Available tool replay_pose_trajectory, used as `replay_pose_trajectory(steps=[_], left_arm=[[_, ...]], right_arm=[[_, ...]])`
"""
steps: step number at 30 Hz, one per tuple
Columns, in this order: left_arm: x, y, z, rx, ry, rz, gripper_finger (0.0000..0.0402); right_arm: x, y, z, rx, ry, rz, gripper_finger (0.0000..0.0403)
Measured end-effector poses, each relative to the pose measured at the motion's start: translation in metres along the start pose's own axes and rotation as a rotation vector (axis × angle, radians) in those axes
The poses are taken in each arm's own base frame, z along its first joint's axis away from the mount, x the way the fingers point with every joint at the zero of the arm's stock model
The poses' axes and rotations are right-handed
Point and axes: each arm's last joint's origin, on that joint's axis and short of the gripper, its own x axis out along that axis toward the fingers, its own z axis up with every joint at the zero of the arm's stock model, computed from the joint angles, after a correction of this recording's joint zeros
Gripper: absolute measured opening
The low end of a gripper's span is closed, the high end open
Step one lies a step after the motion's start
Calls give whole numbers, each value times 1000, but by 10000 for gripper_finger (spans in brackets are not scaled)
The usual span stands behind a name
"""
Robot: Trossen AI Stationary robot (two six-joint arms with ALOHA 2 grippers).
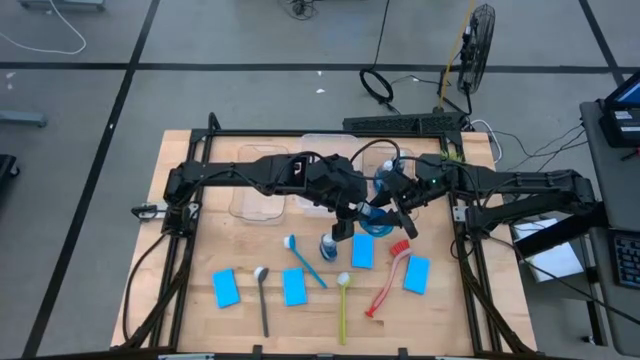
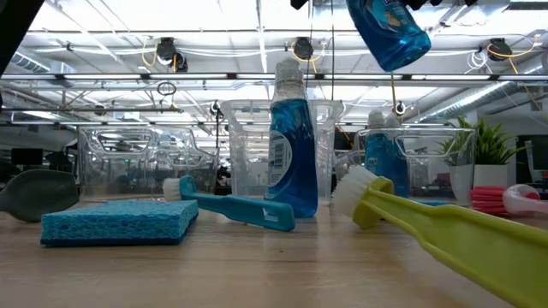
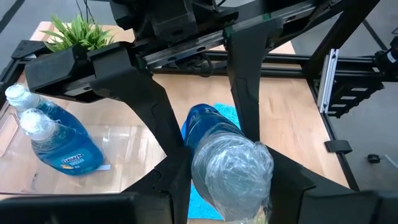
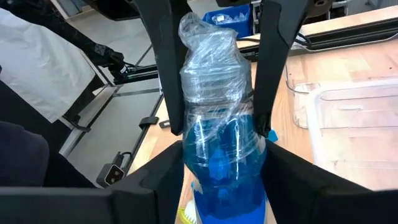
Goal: Pick & Place Kitchen Sink Supplies
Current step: Put the blue dishwashing liquid into the right transparent bin
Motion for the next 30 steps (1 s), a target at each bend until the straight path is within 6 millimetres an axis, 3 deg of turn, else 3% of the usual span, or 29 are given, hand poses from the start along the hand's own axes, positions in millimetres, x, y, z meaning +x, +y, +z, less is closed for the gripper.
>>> replay_pose_trajectory(steps=[14,24,30], left_arm=[[2,2,0,-9,3,-2,148],[-3,5,3,30,-23,57,263],[-31,11,8,44,-30,148,303]], right_arm=[[0,0,0,1,3,2,158],[-4,-10,-5,32,37,-102,149],[-12,-16,-5,17,33,-194,149]])
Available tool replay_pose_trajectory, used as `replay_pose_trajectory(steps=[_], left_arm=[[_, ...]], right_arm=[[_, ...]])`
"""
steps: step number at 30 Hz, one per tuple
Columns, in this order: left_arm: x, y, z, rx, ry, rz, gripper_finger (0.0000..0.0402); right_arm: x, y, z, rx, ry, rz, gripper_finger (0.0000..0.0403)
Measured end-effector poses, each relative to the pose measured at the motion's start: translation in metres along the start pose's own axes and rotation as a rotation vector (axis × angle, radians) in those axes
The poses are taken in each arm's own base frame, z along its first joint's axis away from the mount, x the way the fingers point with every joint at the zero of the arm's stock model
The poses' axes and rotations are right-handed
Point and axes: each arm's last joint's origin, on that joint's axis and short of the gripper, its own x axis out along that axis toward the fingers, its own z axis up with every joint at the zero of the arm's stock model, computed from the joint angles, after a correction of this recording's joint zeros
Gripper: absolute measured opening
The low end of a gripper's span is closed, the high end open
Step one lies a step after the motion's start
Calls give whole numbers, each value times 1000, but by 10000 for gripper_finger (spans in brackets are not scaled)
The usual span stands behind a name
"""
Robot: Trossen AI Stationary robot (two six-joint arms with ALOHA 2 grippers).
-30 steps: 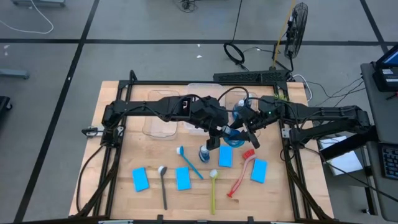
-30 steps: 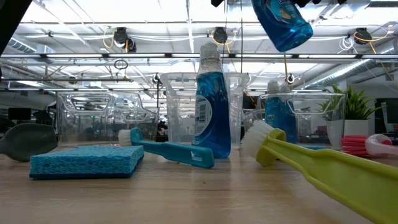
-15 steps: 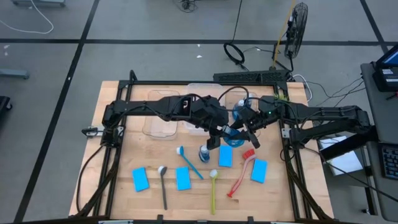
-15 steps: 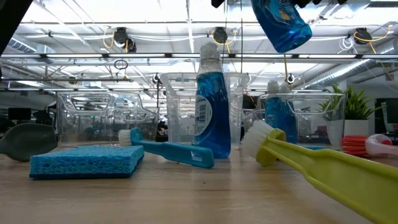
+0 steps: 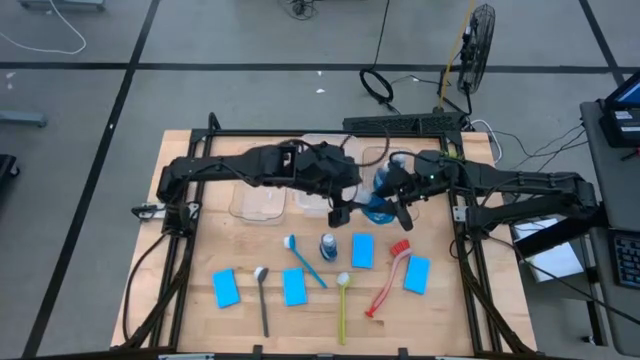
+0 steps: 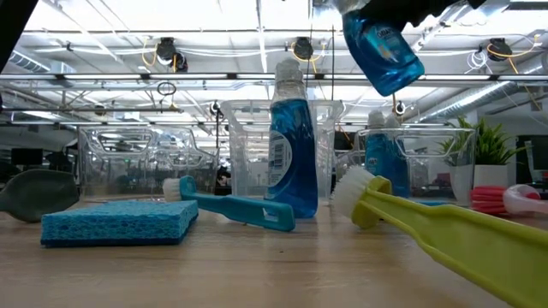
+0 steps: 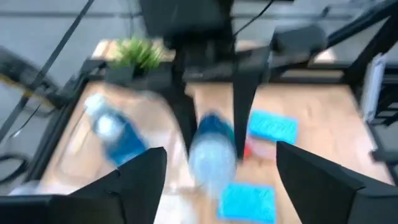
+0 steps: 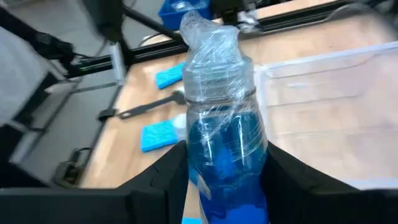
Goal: Pick & Place Kitchen Sink Supplies
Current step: Put the blue dishwashing liquid into the right transparent bin
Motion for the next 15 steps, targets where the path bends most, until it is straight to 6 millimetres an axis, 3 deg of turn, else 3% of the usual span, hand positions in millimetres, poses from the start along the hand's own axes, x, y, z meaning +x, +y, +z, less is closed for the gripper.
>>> replay_pose_trajectory(steps=[7,15], left_arm=[[-17,11,-4,-48,66,72,325],[-24,19,-15,-90,175,101,318]], right_arm=[[-20,-2,1,-54,-66,-221,149],[-43,-5,-22,-21,-159,-440,149]])
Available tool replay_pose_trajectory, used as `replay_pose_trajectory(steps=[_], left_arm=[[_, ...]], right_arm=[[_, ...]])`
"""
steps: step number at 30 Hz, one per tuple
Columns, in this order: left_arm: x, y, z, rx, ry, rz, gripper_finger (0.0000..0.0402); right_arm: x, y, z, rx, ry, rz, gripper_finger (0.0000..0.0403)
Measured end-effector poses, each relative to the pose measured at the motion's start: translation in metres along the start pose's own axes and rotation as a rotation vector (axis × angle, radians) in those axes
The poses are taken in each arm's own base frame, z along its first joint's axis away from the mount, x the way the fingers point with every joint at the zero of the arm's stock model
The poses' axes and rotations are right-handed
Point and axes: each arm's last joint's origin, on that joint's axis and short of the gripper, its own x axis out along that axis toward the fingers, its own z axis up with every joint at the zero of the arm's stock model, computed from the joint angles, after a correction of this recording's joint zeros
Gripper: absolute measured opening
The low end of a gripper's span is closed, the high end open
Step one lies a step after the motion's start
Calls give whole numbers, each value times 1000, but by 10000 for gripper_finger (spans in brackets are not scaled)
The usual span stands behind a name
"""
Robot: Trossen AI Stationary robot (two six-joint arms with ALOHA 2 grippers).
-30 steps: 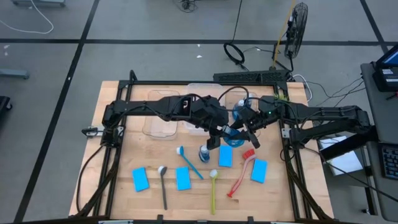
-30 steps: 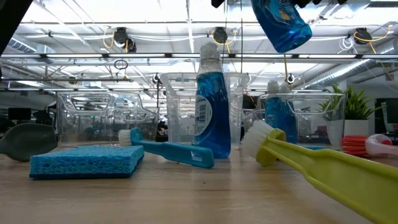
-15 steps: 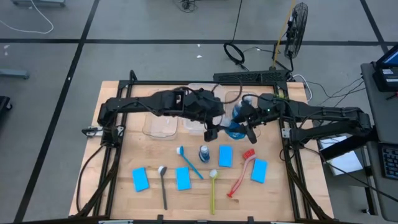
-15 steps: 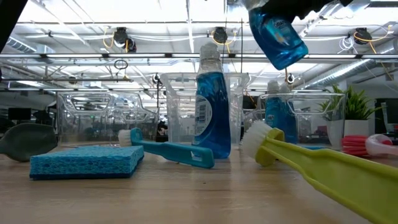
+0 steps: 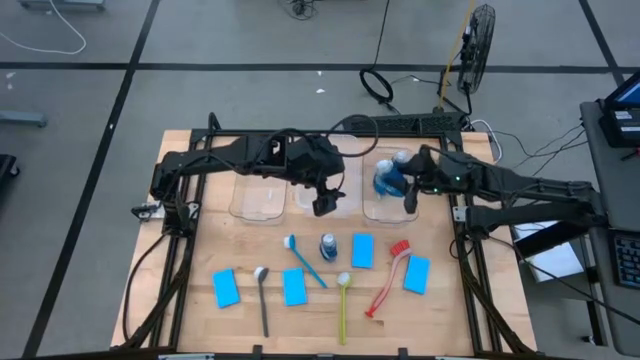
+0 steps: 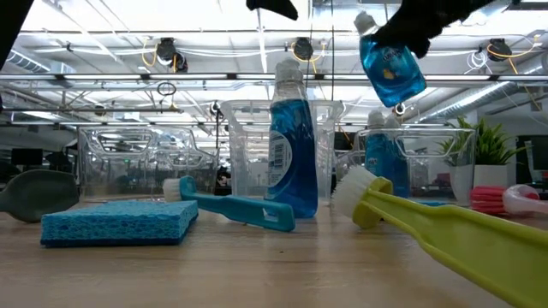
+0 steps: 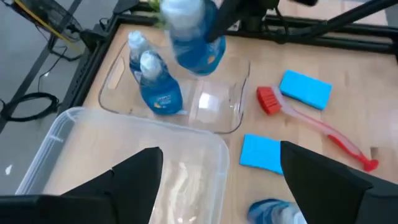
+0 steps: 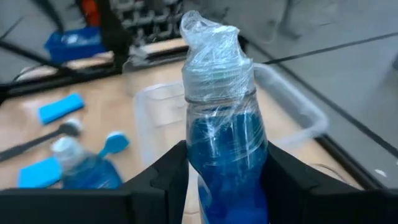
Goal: Pick & Place Kitchen Sink Supplies
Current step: Put the blue dishwashing liquid into the right transparent bin
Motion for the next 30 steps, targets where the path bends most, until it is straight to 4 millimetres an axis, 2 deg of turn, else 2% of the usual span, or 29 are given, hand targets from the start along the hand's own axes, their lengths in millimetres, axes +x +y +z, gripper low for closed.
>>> replay_pose_trajectory(steps=[6,18,23,30], left_arm=[[0,0,1,0,-6,-2,307],[0,-4,0,3,-8,-10,325],[-1,-7,1,8,-12,-16,327],[0,-7,1,6,-16,-17,314]], right_arm=[[-4,-5,-23,54,-149,-1,148],[14,-10,-89,121,-386,95,146],[18,-12,-108,137,-374,93,145],[25,-12,-117,100,-317,77,147]])
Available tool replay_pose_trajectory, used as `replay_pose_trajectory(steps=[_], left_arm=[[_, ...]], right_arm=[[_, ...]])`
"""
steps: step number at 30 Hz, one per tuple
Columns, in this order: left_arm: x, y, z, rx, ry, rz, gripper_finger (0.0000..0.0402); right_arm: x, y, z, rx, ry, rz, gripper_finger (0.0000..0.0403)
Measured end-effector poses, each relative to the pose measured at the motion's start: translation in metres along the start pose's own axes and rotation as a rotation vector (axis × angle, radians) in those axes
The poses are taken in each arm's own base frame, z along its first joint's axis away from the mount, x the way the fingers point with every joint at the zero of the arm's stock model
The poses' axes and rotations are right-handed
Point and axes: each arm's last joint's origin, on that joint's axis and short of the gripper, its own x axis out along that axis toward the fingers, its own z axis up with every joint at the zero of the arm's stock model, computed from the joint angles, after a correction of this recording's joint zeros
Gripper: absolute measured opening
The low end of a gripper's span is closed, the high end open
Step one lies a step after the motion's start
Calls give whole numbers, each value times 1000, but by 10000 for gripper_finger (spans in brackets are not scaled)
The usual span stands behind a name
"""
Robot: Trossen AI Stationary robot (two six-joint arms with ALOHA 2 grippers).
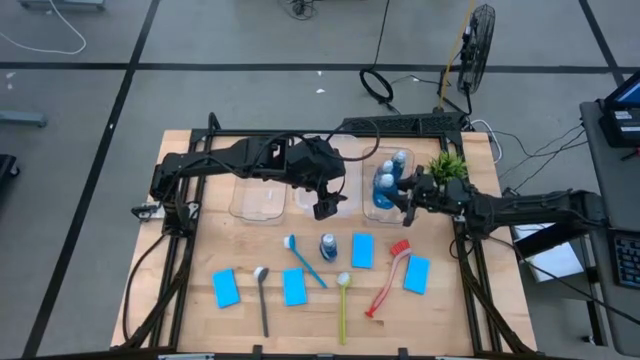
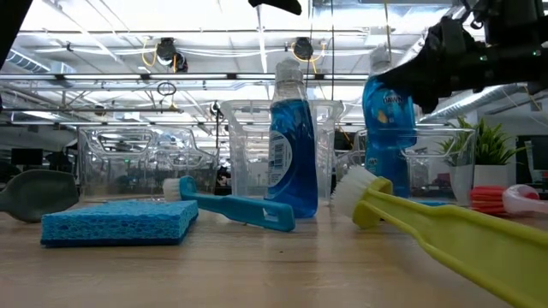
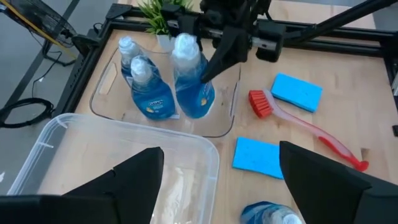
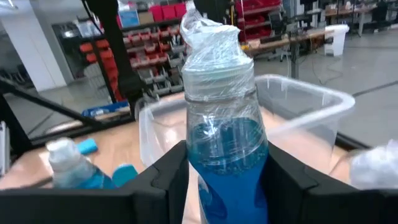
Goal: Pick & Place Kitchen Sink Supplies
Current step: Put the blue dishwashing liquid into the right transparent bin
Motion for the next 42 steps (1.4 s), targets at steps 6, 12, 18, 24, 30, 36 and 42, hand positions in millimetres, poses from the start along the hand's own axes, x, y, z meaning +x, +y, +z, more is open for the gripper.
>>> replay_pose_trajectory(steps=[6,12,18,24,30,36,42], left_arm=[[0,0,0,-2,-4,0,305],[0,0,1,0,-8,-1,316],[0,0,1,4,-7,0,328],[0,0,1,13,-7,1,322],[0,0,1,34,-14,2,310],[1,0,1,45,-14,2,307],[1,0,1,59,-14,3,321]], right_arm=[[6,-1,-7,-2,43,-9,144],[12,-1,-12,-7,57,-26,144],[18,-4,-16,0,42,-126,146],[22,-4,-20,14,56,-120,146],[25,-4,-25,33,77,-119,148],[28,-5,-31,41,110,-128,150],[31,-6,-36,45,124,-131,151]])
